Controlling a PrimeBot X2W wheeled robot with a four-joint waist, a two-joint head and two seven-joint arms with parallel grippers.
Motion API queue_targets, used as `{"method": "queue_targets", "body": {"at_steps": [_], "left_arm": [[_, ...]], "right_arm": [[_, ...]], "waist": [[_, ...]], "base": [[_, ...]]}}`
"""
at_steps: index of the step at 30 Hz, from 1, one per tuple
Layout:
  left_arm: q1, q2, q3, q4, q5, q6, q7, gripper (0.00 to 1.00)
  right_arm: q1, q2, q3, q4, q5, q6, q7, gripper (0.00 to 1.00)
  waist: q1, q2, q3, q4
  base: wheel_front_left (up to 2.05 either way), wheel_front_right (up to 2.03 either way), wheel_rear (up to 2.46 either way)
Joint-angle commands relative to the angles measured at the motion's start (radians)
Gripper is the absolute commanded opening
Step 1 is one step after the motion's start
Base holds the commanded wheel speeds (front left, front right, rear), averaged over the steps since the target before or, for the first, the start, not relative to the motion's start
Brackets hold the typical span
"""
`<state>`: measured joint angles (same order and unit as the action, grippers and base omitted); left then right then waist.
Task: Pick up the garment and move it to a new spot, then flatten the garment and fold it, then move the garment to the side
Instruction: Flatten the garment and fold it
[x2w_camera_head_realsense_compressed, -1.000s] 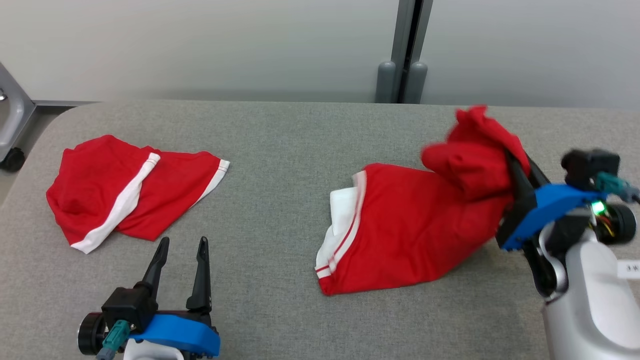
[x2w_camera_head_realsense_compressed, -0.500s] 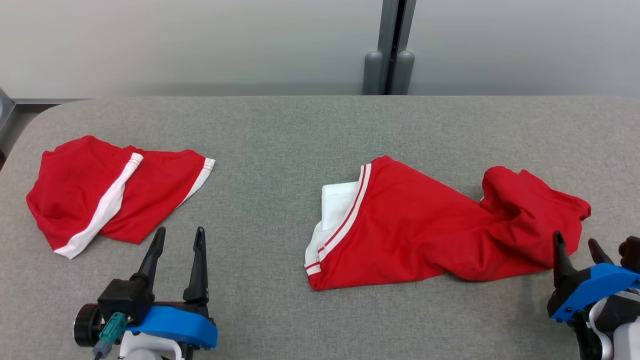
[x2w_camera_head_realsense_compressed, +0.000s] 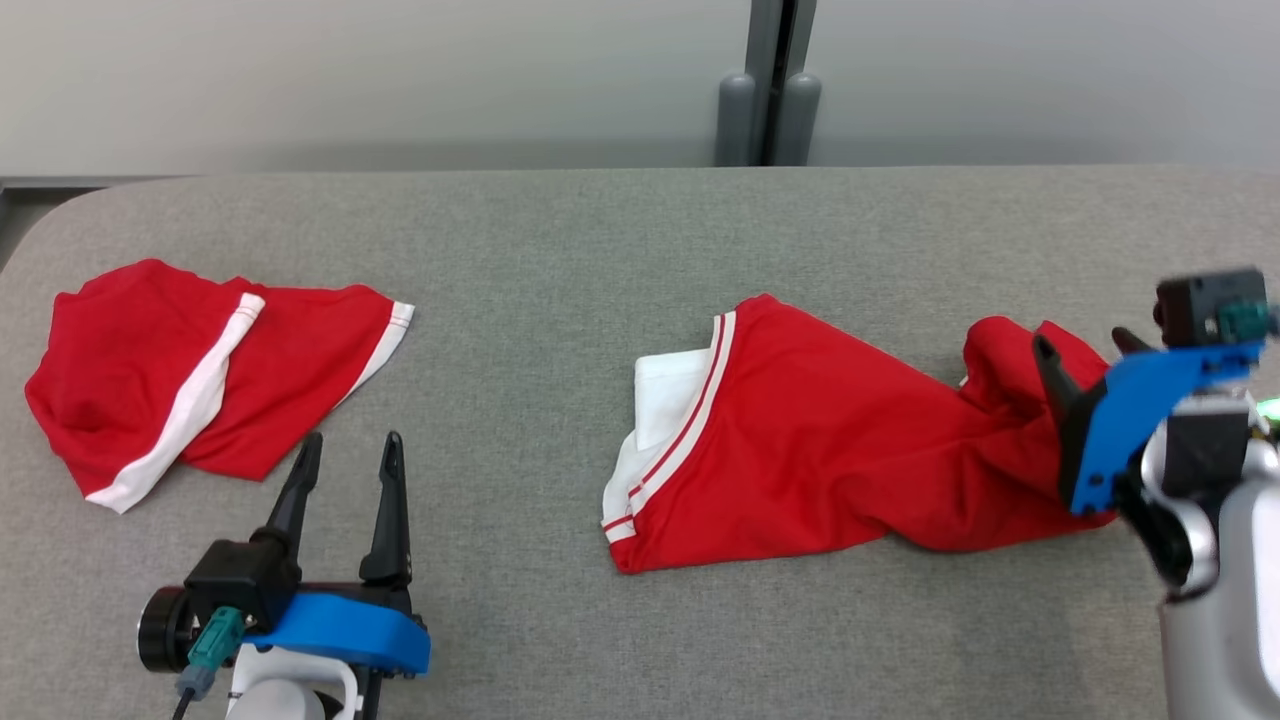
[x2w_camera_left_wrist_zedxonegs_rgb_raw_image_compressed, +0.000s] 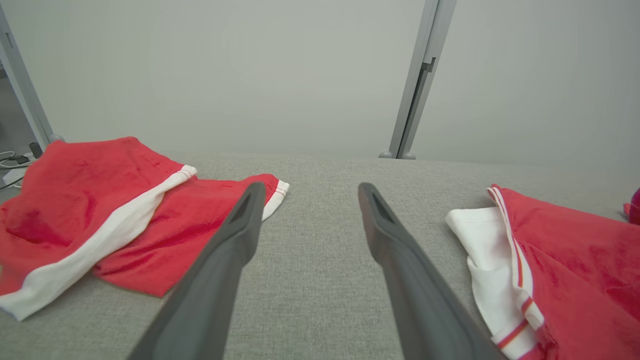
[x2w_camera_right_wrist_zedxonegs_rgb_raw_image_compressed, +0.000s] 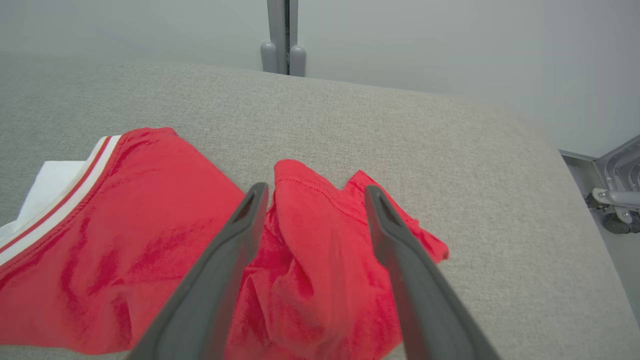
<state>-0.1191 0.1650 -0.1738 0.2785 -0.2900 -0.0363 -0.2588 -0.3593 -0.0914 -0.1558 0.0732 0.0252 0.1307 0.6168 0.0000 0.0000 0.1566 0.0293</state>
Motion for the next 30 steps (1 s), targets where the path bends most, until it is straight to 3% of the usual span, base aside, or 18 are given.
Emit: {"method": "queue_targets", "body": {"at_steps": [1,7,12,13,14,15,19,30], "left_arm": [[-0.019,0.006,0.0,-0.005,0.003,-0.001,-0.001,1.0],[-0.048,-0.006,-0.021,0.009,0.005,-0.007,-0.002,1.0],[-0.052,-0.009,-0.028,0.017,0.004,-0.01,-0.004,1.0],[-0.053,-0.01,-0.029,0.019,0.004,-0.011,-0.004,1.0],[-0.054,-0.011,-0.031,0.021,0.003,-0.012,-0.004,1.0],[-0.053,-0.012,-0.031,0.023,0.003,-0.012,-0.005,1.0],[-0.049,-0.013,-0.03,0.029,-0.001,-0.011,-0.006,1.0],[-0.027,-0.001,-0.021,0.026,-0.003,-0.005,-0.007,1.0]], "right_arm": [[-0.009,-0.011,0.0,0.016,-0.005,0.0,0.016,1.0],[-0.177,-0.087,0.058,0.258,-0.03,0.0,0.176,1.0],[-0.213,-0.137,0.112,0.367,-0.076,0.0,0.24,1.0],[-0.216,-0.148,0.119,0.39,-0.083,0.0,0.264,0.95],[-0.22,-0.156,0.13,0.404,-0.084,0.0,0.279,0.38],[-0.226,-0.161,0.141,0.408,-0.076,0.0,0.278,0.0],[-0.254,-0.189,0.161,0.388,-0.059,0.0,0.172,0.0],[-0.418,-0.129,0.154,0.317,0.009,0.0,-0.353,0.0]], "waist": [[0.0,0.0,0.008,0.008],[0.0,0.0,0.045,0.065],[0.0,0.0,0.06,0.089],[0.0,0.0,0.061,0.095],[0.0,0.0,0.061,0.1],[0.0,0.0,0.06,0.104],[0.0,0.0,0.056,0.109],[0.0,0.0,0.01,0.09]], "base": [[0.0,0.0,0.0],[0.0,0.0,0.0],[0.0,0.0,0.0],[0.0,0.0,0.0],[0.0,0.0,0.0],[0.0,0.0,0.0],[0.0,0.0,0.0],[0.0,0.0,0.0]]}}
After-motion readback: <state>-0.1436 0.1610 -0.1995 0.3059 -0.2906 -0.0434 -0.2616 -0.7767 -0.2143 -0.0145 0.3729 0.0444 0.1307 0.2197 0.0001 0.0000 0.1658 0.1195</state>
